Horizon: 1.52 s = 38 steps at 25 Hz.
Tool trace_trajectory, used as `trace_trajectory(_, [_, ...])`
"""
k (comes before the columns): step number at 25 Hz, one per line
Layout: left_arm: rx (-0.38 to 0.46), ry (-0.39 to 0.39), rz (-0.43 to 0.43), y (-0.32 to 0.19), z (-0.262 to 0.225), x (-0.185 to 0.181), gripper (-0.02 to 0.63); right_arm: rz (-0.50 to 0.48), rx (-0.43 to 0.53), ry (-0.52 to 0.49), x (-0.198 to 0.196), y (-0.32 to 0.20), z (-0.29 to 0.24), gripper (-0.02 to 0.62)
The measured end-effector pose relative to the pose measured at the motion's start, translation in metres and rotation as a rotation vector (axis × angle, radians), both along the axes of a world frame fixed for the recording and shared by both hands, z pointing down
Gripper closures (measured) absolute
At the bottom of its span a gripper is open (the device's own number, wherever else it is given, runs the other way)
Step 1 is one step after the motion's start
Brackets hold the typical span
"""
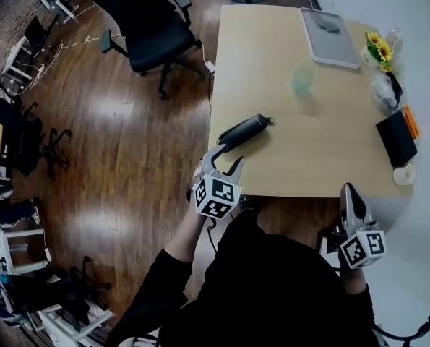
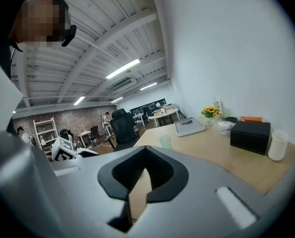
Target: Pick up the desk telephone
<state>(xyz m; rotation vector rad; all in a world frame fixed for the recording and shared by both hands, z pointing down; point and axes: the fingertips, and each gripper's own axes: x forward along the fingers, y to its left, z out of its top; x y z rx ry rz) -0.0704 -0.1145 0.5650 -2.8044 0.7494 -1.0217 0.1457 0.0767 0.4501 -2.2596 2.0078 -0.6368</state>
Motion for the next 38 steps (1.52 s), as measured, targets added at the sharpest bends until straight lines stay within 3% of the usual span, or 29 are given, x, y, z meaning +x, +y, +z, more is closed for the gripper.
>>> trace_trajectory(3, [-0.069, -0.166, 0.113, -0.031, 0.048, 0.011, 0.378, 0.005, -0.03, 0.004, -0.001, -0.041, -0.003, 0.594])
trace_trajectory(6, [-0.145, -0.268, 0.201, -0.052, 0.085, 0.022, 0.36, -0.002, -0.052, 0.002, -0.004, -0.076, -0.003, 0.594])
trace_trajectory(11, [-0.287, -0.361, 0.293, -0.059, 0.126, 0.041, 0.339, -0.017, -0.048, -0.003, 0.0, -0.109, -0.002, 0.594])
trace_trajectory(17, [-0.4, -0.398, 0.257, -0.068, 0.139, 0.06, 0.371, -0.045, -0.023, -0.039, 0.025, -0.135, 0.004, 0.594])
trace_trajectory(20, [-0.404, -0.438, 0.237, -0.066, 0.146, 0.061, 0.362, -0.081, -0.008, -0.049, 0.029, -0.146, 0.002, 0.594])
trace_trajectory(24, [-0.312, -0.556, 0.275, -0.066, 0.164, 0.063, 0.341, -0.102, -0.007, -0.074, 0.039, -0.151, 0.008, 0.594])
trace_trajectory(28, [-0.329, -0.532, 0.302, -0.066, 0.166, 0.066, 0.339, -0.111, -0.028, -0.096, 0.046, -0.148, 0.022, 0.594])
trace_trajectory(33, [-0.492, -0.453, 0.251, -0.066, 0.167, 0.065, 0.345, -0.128, -0.039, -0.106, 0.045, -0.144, 0.027, 0.594])
trace_trajectory(38, [-0.477, -0.425, 0.219, -0.067, 0.166, 0.064, 0.347, -0.136, -0.026, -0.101, 0.047, -0.143, 0.024, 0.594])
